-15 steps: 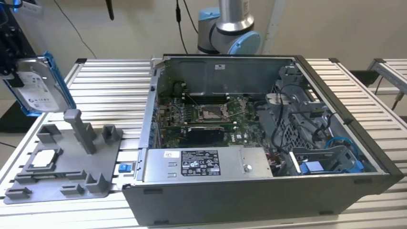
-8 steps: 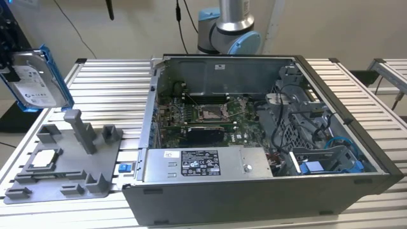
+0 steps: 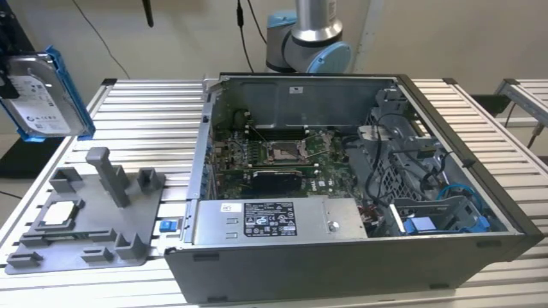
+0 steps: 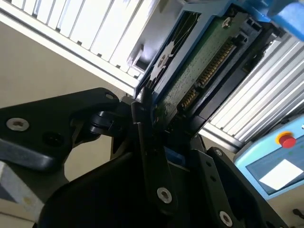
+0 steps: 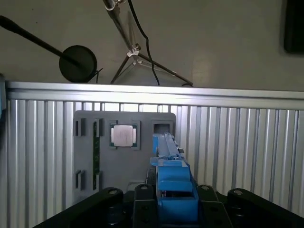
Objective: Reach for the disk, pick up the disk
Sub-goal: 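Pick up the disk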
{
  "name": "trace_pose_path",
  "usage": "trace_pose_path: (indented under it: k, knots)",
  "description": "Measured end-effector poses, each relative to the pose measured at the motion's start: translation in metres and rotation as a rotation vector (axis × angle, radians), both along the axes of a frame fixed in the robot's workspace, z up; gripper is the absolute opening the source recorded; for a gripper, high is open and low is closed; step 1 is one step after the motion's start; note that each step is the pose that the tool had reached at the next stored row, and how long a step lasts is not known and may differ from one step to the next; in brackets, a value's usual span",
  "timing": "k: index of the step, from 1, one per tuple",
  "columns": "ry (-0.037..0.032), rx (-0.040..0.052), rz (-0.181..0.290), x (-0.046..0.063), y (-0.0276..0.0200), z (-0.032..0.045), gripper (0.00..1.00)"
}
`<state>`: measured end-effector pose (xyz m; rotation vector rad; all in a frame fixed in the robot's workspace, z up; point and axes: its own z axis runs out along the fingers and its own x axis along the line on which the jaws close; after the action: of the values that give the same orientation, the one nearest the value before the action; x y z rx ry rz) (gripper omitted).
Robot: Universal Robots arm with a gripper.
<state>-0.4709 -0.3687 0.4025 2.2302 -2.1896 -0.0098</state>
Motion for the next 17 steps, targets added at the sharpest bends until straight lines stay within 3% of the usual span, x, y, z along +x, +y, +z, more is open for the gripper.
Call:
trace_pose_path:
  k: [17]
  knots:
    - [0.0, 0.0, 0.0, 0.0, 0.0, 0.0444, 0.0]
